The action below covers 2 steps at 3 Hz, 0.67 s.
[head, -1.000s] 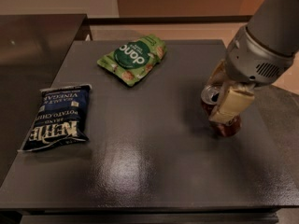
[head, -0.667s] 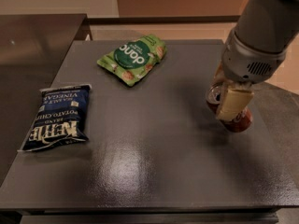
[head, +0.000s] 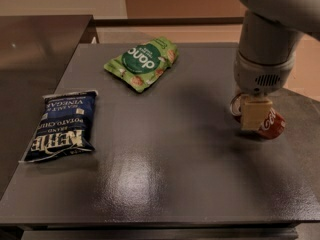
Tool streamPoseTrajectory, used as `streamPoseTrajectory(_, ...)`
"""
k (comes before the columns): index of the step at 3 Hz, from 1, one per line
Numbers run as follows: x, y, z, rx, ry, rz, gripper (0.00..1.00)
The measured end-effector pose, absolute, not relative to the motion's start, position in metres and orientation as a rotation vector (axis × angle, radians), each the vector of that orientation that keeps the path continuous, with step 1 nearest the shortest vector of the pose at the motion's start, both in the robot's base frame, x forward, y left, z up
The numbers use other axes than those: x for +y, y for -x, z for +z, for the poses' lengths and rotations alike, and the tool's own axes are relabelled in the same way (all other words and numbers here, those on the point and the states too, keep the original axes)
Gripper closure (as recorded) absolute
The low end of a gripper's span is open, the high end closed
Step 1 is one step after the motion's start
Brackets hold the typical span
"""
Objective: Knock coke can over
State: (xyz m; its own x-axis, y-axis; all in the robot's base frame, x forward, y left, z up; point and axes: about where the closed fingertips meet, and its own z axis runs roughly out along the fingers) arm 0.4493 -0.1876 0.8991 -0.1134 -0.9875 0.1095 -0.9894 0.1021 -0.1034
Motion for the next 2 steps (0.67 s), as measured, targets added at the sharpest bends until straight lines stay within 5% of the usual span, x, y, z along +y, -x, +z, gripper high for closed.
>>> streamPoseTrajectory(2, -0.1927, -0.4547, 0.8924, -2.29, -2.069, 0.296, 0.12)
